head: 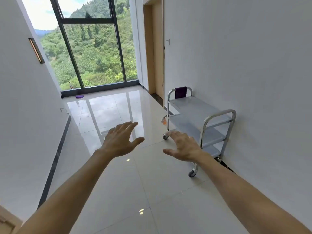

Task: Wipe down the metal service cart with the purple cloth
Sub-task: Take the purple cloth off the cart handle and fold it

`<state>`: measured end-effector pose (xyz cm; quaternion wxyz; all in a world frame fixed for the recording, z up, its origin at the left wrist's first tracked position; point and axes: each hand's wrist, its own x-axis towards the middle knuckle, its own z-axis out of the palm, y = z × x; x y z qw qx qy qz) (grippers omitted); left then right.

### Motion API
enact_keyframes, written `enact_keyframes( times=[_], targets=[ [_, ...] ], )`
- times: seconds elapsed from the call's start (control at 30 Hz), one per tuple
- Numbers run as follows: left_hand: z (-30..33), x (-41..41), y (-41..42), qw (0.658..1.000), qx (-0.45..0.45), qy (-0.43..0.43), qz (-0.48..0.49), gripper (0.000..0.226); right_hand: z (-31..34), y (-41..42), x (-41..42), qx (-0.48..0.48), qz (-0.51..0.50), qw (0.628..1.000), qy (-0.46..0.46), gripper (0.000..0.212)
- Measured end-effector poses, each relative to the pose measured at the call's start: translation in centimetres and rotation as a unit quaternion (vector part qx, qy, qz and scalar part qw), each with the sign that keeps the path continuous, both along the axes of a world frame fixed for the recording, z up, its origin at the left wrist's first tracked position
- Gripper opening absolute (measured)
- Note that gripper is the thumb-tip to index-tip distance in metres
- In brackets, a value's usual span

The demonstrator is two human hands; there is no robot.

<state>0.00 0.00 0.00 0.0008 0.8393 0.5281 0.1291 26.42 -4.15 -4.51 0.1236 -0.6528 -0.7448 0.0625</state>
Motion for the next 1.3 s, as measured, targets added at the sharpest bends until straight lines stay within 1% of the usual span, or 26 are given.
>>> enact_keyframes(
  times=[0.37, 0.5, 0.83, 1.1, 1.3],
  targets=[
    [-0.2, 4.2, 15.8, 1.0, -0.006, -0.006, 0.007, 0.076, -1.4, 16.3, 4.5, -0.022, 0.006, 0.999, 0.029, 0.078],
    [-0.6, 6.1, 20.2, 1.0, -0.014, 0.002, 0.006, 0.076, -1.6, 20.7, 6.3, -0.03, 0.005, 0.999, 0.037, 0.077],
    [-1.9, 10.3, 31.6, 0.999, -0.034, -0.025, -0.01, 0.074, -2.1, 31.9, 10.3, -0.037, -0.011, 0.999, 0.025, 0.077],
    [-2.4, 13.0, 45.9, 0.996, -0.057, -0.05, -0.042, 0.072, -2.3, 44.7, 12.2, -0.046, -0.043, 0.998, 0.026, 0.076],
    [-1.8, 15.3, 56.7, 0.993, -0.069, -0.059, -0.069, 0.071, -1.5, 53.8, 13.6, -0.037, -0.069, 0.996, 0.036, 0.068]
  ],
)
